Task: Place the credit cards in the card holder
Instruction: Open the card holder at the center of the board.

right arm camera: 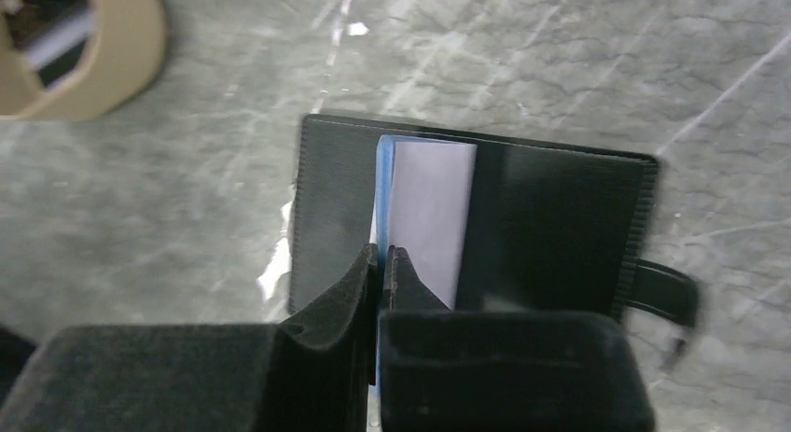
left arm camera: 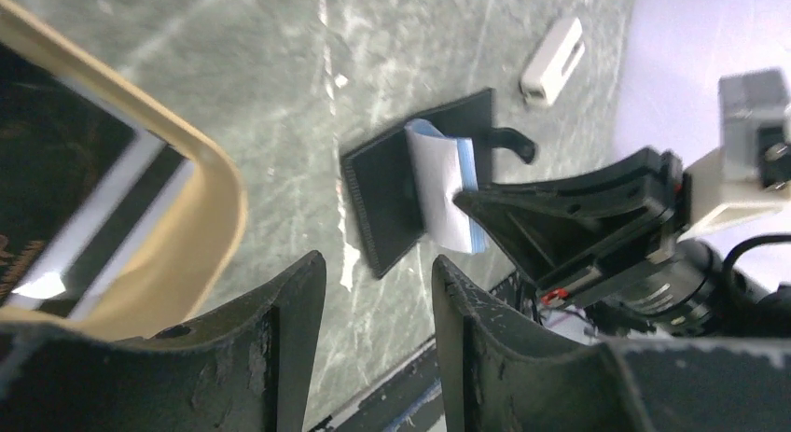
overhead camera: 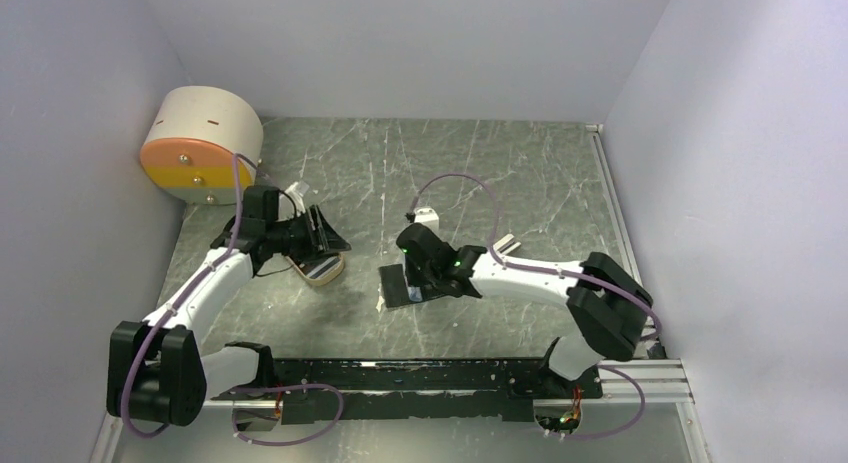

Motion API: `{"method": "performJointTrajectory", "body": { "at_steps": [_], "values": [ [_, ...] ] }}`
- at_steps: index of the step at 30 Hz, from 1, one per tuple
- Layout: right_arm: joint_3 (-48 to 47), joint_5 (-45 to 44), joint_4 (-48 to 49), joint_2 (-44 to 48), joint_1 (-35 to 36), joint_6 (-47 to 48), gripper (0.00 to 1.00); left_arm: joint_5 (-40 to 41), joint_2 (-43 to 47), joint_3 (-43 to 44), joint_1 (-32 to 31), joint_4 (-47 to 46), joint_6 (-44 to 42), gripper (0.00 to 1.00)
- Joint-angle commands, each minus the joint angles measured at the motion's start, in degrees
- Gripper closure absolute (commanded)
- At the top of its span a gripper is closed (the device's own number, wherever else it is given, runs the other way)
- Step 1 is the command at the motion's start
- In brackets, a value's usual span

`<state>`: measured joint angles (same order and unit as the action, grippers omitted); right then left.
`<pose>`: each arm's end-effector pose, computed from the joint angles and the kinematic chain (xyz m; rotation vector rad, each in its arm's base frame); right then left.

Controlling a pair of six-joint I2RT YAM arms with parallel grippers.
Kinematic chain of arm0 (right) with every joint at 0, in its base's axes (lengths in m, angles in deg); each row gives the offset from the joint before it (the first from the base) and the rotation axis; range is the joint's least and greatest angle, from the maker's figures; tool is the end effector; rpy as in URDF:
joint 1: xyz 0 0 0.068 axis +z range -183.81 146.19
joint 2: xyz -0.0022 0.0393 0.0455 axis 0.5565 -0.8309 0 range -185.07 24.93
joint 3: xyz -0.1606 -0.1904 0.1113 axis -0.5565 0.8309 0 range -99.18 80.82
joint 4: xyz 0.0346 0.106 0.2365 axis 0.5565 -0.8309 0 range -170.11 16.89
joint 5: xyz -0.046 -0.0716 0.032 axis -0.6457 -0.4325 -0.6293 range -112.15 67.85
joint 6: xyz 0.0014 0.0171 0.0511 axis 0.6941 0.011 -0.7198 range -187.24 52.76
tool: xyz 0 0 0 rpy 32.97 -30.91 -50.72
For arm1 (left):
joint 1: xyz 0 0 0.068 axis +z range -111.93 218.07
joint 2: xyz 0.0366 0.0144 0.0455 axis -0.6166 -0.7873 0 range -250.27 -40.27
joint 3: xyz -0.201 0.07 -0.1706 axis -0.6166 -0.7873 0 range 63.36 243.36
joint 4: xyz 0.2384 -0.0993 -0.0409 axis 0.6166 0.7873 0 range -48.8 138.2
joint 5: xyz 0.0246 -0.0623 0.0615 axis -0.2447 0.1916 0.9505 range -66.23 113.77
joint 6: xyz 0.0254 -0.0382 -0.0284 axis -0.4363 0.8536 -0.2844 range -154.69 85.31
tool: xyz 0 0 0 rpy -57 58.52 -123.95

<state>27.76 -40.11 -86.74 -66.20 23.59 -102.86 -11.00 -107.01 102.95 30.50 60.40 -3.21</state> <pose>0.1828 0.2654 0.1890 -0.3298 2.4219 0.3495 0.2277 -0.0508 0.2228 -0.2047 2.4329 -1.0391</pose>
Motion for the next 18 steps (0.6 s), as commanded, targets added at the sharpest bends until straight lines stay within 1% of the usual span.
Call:
{"method": "performJointTrajectory", "body": {
  "at_steps": [1, 3, 6, 9, 12, 18],
  "values": [
    [4.6, 7.9, 10.8, 5.7, -1.7, -5.3, 1.00, -5.5, -0.8, -2.6, -4.6, -7.8, 5.4, 0.49],
    [6.5, 10.1, 13.9, 7.5, -2.2, -7.2, 1.00, -5.0, -2.5, -3.6, -7.9, -10.1, 7.1, 0.46],
    [8.4, 11.0, 16.3, 8.8, -3.0, -8.9, 1.00, -2.7, -4.5, -3.8, -10.6, -11.2, 8.1, 0.43],
    [10.3, 12.6, 17.4, 9.2, -4.3, -10.0, 1.00, -0.9, -5.4, -3.7, -11.6, -11.3, 7.9, 0.41],
    [12.1, 13.4, 18.8, 10.1, -5.4, -11.2, 1.00, -1.0, -5.8, -4.1, -12.1, -12.4, 8.3, 0.40],
    [13.9, 13.9, 20.6, 10.8, -6.4, -11.4, 1.00, -0.1, -8.8, -4.6, -14.0, -14.5, 9.2, 0.39]
  ]
}}
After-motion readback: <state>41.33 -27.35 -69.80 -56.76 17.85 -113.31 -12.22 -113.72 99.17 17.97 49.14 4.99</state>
